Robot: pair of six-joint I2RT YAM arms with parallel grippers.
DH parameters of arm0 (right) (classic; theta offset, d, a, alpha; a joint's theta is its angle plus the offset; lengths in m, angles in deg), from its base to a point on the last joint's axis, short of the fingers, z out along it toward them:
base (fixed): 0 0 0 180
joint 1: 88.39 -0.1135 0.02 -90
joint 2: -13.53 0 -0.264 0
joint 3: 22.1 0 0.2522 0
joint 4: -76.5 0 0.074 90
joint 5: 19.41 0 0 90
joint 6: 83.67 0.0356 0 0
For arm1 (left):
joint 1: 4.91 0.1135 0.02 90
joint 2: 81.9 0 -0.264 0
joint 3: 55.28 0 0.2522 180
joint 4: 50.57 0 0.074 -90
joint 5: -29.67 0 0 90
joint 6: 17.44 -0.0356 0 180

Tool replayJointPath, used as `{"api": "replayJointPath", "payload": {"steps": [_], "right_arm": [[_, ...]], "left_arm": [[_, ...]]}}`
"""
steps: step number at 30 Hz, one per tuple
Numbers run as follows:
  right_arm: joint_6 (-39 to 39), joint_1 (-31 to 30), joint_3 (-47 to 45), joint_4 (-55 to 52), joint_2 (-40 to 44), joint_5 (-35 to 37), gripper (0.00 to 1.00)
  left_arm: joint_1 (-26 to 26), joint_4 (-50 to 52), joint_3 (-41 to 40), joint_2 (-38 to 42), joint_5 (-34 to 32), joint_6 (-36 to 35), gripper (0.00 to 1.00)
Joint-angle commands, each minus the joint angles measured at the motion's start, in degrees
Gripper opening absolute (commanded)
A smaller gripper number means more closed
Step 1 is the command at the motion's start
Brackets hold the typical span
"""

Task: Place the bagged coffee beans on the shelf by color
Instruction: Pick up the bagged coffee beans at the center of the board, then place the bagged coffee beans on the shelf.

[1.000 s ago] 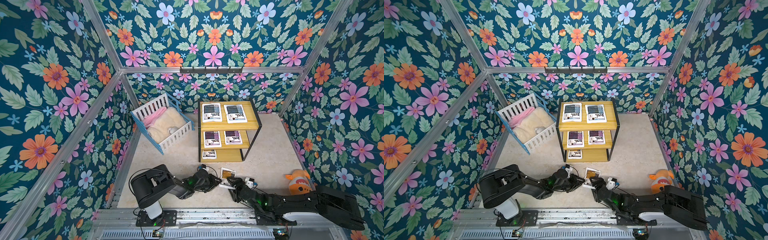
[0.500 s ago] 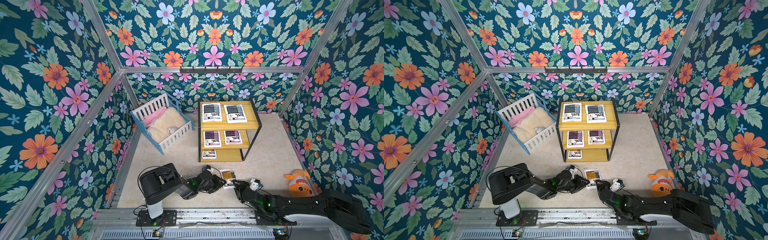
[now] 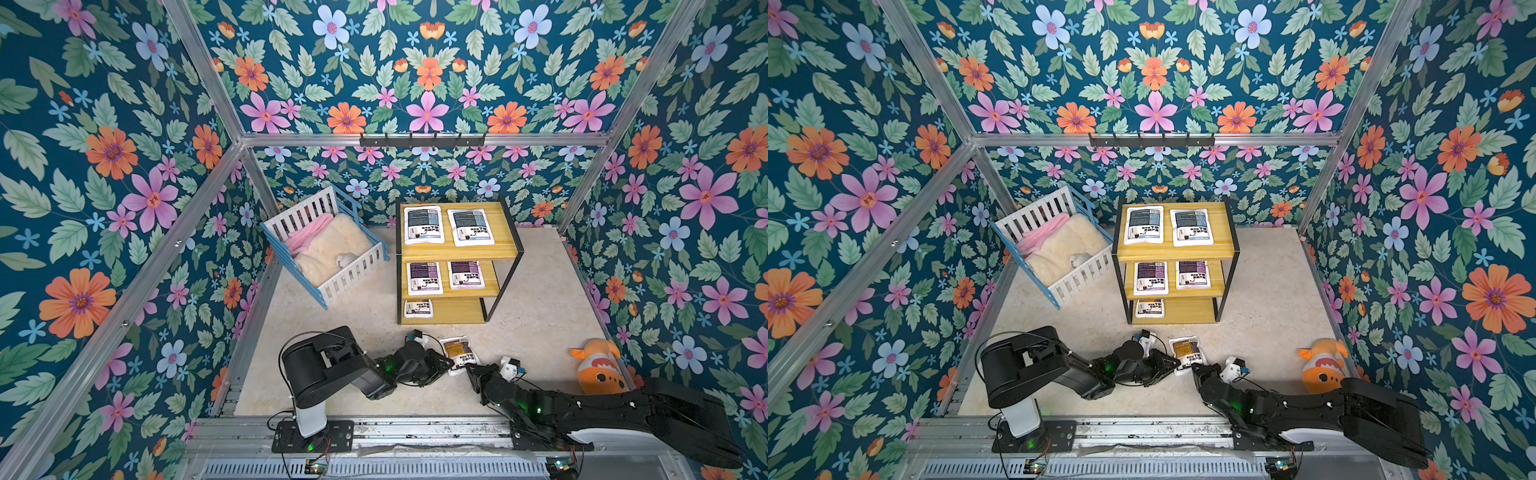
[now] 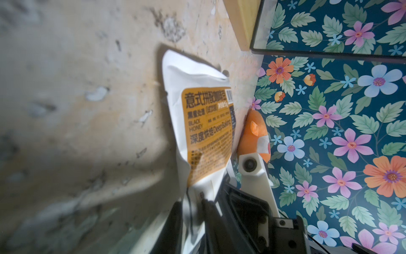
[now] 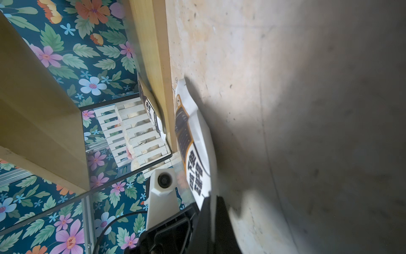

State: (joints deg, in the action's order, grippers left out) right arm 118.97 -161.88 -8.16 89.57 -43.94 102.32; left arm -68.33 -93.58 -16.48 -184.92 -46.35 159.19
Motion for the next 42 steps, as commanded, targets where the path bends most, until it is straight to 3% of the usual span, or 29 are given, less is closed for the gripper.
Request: {"api": "replayJointPath", "payload": {"steps": [1,4,8,10,14,17,20,28,36,42], "right_arm": [[7.38,-0.07,-0.82,0.32,1.05,1.50,0.00],[4.03,0.25,-2.37,4.13,3.22,4.37,0.00],[-6.31,2.60,-4.89,13.27,7.39,6.17,0.00],[-12.80,5.63,-6.66,18.77,9.51,4.18,0.00],[-21.84,13.39,-5.46,19.25,14.22,-1.85,0.00],[-23.90,20.13,-4.71,20.54,13.84,-7.47,0.00],[-24.12,23.15,-3.30,20.07,11.33,-10.44,0.00],[-24.44,23.35,0.57,26.86,-1.59,-9.38,0.00],[-27.81,27.99,5.84,44.32,-21.48,-9.53,0.00],[-29.47,30.24,11.86,50.07,-32.75,-11.93,0.00]], "left_arm": [[-0.04,-1.05,-0.64,1.48,-0.73,-0.31,0.25],[0.05,2.38,-2.35,6.83,-2.79,-2.20,0.39],[0.05,18.02,-3.14,19.85,-7.58,-8.35,0.52],[0.21,25.94,-4.06,27.99,-11.11,-10.20,0.53],[2.38,38.18,-5.39,42.38,-14.55,-12.82,0.53],[4.72,47.10,-3.99,50.30,-15.62,-15.54,0.53],[7.71,54.60,-1.84,55.71,-15.78,-17.99,0.52],[14.43,62.87,-0.27,62.27,-13.81,-20.61,0.52],[15.17,64.30,1.39,61.63,-13.51,-21.98,0.52],[15.43,66.81,2.03,63.04,-14.05,-22.58,0.51]]}}
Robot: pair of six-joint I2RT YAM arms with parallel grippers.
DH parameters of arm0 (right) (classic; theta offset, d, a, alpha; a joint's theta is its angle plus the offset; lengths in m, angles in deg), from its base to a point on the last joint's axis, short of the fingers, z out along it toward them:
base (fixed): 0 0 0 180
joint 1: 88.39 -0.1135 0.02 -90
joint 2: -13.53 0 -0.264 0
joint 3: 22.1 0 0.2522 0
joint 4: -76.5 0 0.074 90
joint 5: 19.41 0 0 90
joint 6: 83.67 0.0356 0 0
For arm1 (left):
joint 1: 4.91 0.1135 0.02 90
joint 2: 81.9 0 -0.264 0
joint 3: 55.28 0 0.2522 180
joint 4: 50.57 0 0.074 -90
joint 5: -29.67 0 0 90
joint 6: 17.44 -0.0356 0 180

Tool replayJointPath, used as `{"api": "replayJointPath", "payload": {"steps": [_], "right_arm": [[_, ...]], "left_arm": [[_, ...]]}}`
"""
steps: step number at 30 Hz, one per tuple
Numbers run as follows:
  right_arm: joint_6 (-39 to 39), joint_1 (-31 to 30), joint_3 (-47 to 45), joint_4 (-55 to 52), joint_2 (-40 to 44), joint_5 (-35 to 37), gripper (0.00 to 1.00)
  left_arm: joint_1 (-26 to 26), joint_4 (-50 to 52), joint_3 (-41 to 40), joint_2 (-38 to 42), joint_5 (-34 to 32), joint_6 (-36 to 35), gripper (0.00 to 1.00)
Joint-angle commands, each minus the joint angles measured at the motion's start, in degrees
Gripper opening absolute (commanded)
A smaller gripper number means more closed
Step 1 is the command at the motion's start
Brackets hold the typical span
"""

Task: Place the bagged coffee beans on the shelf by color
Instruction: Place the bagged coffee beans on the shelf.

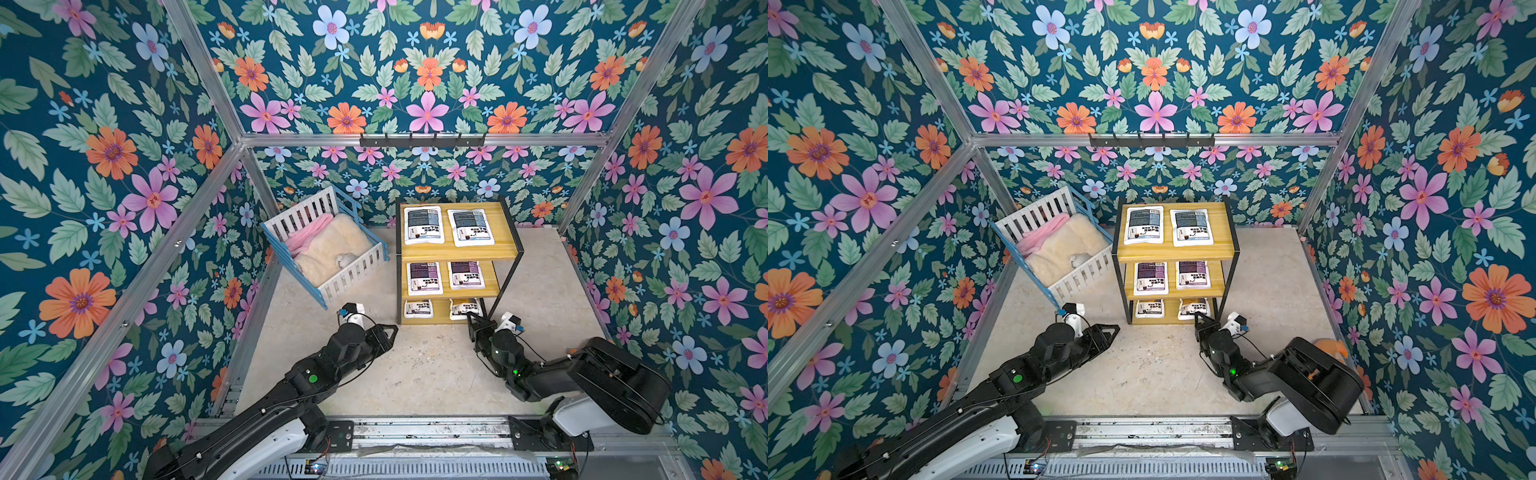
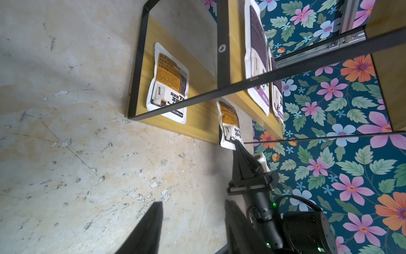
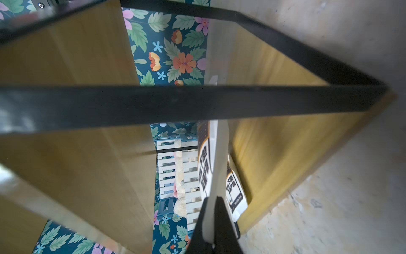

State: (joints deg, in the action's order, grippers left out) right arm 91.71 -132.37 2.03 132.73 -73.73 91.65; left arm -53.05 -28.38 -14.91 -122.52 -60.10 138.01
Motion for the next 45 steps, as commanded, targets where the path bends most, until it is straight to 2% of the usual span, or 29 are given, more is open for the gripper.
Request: {"api": "replayJointPath", "payload": {"steps": [1,10,20,22,28,30,32,35,36,37,45], "right_arm": [[-2.29,1.34,2.39,7.53,-4.52,-1.77,0.00],[-3.41,6.88,6.50,8.72,-14.82,-7.78,0.00],[-3.65,7.42,7.76,7.97,-19.83,-8.06,0.00],[-3.14,7.45,7.40,7.86,-20.26,-7.71,0.07],[-2.61,7.42,6.94,7.76,-20.04,-8.07,0.39],[-2.57,7.42,7.03,6.05,-19.00,-8.13,0.51],[-2.64,7.43,7.21,3.51,-17.51,-8.14,0.59],[-1.61,7.38,7.27,-1.08,-15.12,-8.14,0.79],[-1.14,7.36,7.29,-2.97,-14.10,-8.14,0.81],[-1.01,7.40,7.42,-4.92,-12.97,-8.06,0.99],[1.59,6.41,8.88,-26.20,-1.24,-10.15,0.99]], "left_arm": [[0.15,2.10,0.50,1.03,-0.39,-1.45,0.51],[0.94,5.90,0.45,4.67,-1.36,-1.68,0.51],[1.12,6.67,0.46,5.25,-1.64,-1.75,0.51],[1.11,6.77,0.46,5.26,-1.64,-1.74,0.51],[1.12,7.00,0.37,5.46,-1.59,-1.73,0.51],[1.09,6.94,0.39,5.42,-1.63,-1.73,0.51],[1.10,6.95,0.37,5.38,-1.63,-1.74,0.51],[1.09,6.66,0.28,5.38,-1.64,-1.81,0.51],[1.12,6.60,0.24,5.29,-1.63,-1.73,0.51],[1.12,6.45,0.20,5.17,-1.64,-1.77,0.51],[1.12,6.61,0.11,4.76,-1.99,-1.91,0.52]]}}
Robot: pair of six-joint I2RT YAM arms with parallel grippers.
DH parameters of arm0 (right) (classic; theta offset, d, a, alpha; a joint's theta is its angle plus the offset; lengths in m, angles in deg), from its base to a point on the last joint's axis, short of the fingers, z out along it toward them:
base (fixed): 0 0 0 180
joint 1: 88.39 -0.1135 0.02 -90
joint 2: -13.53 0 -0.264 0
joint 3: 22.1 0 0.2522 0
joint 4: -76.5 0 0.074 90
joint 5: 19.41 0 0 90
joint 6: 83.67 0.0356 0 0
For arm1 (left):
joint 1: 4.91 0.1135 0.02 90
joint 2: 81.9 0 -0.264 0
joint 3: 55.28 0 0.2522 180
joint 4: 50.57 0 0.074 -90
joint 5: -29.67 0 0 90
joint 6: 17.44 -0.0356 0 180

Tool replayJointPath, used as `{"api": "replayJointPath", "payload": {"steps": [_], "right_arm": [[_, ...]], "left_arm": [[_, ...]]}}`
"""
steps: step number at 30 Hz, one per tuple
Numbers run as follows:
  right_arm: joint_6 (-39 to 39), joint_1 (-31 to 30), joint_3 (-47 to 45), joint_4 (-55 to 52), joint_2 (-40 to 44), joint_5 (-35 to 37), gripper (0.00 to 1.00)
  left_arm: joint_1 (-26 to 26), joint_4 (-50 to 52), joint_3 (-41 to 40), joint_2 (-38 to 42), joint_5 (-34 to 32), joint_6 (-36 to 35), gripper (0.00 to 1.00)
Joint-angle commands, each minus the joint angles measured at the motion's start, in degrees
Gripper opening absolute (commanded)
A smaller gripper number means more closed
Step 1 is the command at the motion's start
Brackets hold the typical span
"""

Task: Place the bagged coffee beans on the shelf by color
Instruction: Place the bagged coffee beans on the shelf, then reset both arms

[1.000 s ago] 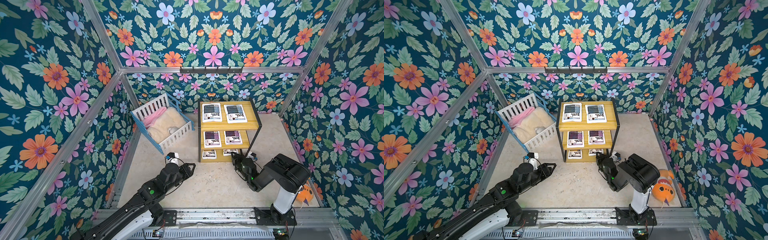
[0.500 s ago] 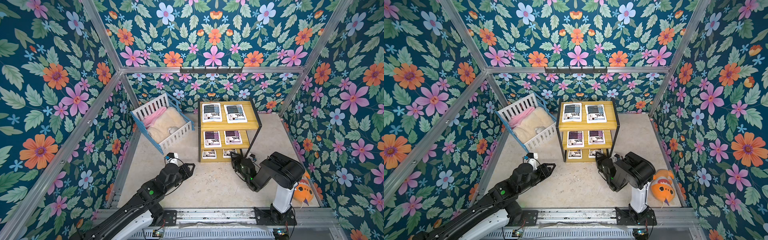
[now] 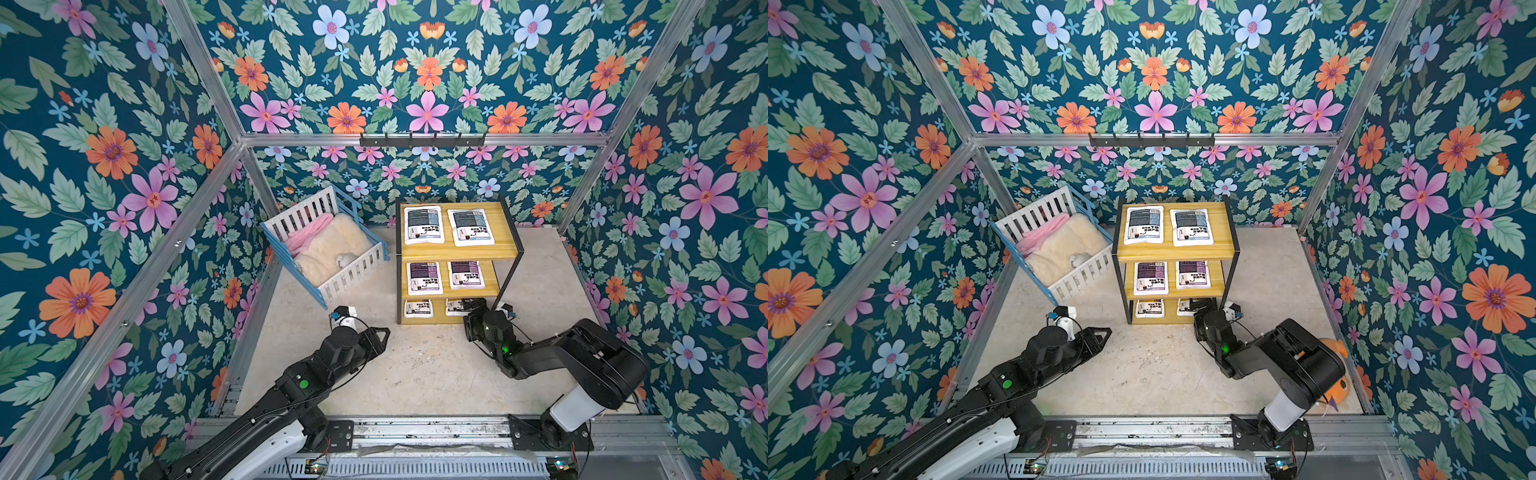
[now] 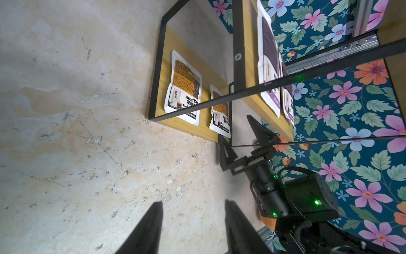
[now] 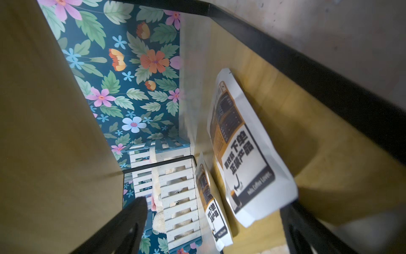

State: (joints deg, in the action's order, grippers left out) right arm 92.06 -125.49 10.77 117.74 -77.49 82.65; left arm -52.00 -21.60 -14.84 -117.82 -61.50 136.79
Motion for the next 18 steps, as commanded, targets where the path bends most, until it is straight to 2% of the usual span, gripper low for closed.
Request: {"api": "replayJointPath", "payload": {"steps": [1,6,9,12,15,17,18], "right_arm": [[1.71,-0.74,0.30,-15.24,4.35,-1.90,0.99],[1.64,-2.88,-2.42,-28.53,16.91,-2.30,0.99],[0.41,-4.14,-4.42,-38.69,28.09,-3.11,0.99],[-5.70,-5.74,-1.34,-58.30,41.96,-0.42,0.98],[-11.89,-5.83,6.54,-81.03,51.49,6.50,0.99],[-14.58,-5.74,11.58,-91.15,54.30,12.08,0.99],[-15.65,-5.36,13.28,-93.87,54.46,14.31,0.99]], "left_arm": [[0.08,0.01,0.05,0.02,-0.75,-0.78,0.52],[0.15,0.84,0.22,-0.03,-1.38,-0.95,0.52],[0.16,1.28,0.31,-0.03,-1.85,-1.19,0.53],[0.15,2.53,0.98,-0.51,-2.68,-2.02,0.54],[0.48,4.02,2.40,-1.44,-3.33,-3.52,0.59],[0.68,6.79,4.46,-2.44,-5.38,-4.89,0.75],[0.70,8.64,5.45,-2.74,-7.32,-5.33,0.94]]}}
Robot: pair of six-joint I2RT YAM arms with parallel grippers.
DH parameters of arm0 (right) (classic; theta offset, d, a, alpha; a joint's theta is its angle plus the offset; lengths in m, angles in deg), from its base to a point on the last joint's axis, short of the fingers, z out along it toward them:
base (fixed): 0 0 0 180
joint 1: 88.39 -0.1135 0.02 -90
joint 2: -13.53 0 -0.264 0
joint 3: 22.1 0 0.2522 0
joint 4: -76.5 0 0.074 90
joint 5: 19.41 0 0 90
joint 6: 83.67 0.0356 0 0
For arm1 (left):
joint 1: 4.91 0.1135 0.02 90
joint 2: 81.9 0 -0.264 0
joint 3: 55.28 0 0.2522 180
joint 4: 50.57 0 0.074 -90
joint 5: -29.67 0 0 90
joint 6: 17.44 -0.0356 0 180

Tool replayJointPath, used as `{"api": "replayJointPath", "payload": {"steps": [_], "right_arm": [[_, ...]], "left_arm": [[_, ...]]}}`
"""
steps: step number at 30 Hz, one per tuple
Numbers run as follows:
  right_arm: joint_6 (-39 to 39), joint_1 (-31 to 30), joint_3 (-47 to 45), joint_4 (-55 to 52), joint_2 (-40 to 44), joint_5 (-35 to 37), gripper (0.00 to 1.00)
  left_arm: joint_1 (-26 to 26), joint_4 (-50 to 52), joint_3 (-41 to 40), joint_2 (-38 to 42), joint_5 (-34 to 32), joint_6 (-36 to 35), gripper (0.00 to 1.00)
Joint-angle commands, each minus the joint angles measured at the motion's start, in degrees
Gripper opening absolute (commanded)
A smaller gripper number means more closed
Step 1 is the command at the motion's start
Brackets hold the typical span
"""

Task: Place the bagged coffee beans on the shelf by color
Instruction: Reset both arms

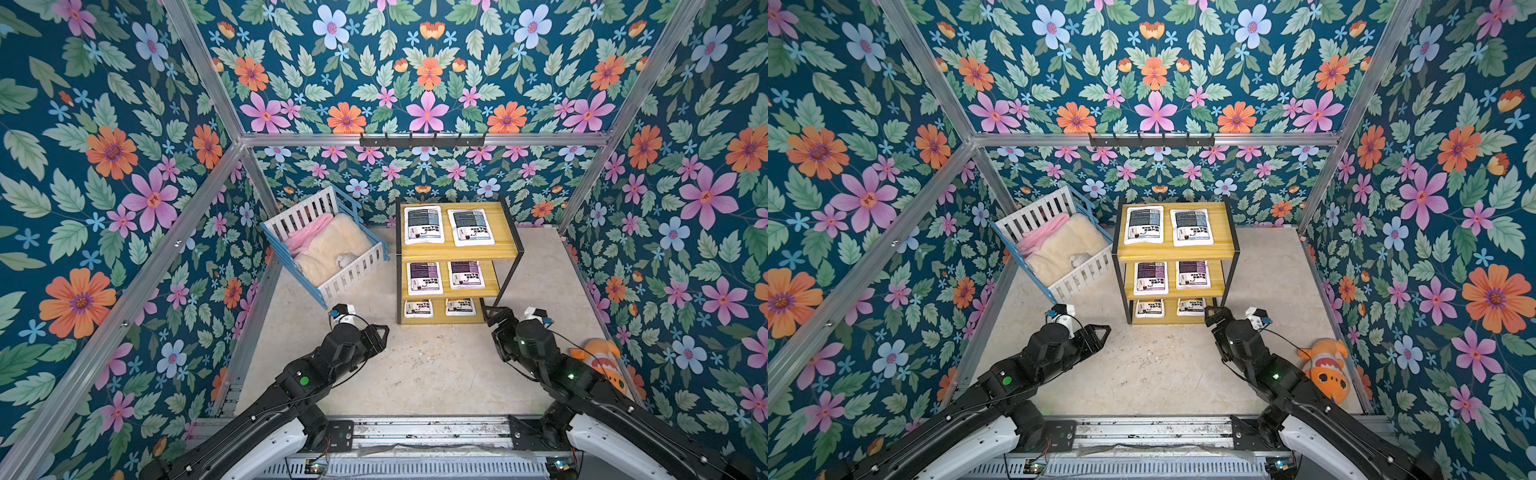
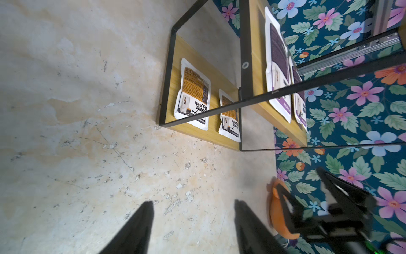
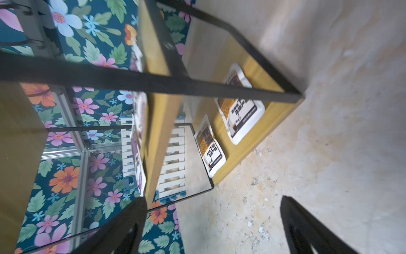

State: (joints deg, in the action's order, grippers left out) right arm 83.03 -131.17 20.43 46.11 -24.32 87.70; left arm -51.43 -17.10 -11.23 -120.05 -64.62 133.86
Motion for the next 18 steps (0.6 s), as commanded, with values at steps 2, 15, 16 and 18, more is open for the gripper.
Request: {"api": "replayJointPath", "payload": {"steps": [2,15,16,18], "right_arm": [[-10.55,2.64,6.53,-24.60,0.01,12.34,0.99],[-56.90,35.87,-12.32,33.50,2.47,5.58,0.99],[-58.43,36.26,-13.97,36.97,0.87,7.66,0.99],[-63.01,36.43,-16.44,44.86,-3.21,10.23,0.99]], "left_arm": [[0.18,7.76,4.19,-0.32,-9.70,-3.64,0.99],[1.11,-10.75,-0.78,4.44,-41.58,-40.63,1.00],[2.06,-12.60,-1.19,2.73,-44.12,-41.53,1.00],[5.83,-19.38,-3.57,1.44,-43.58,-45.01,0.99]]}}
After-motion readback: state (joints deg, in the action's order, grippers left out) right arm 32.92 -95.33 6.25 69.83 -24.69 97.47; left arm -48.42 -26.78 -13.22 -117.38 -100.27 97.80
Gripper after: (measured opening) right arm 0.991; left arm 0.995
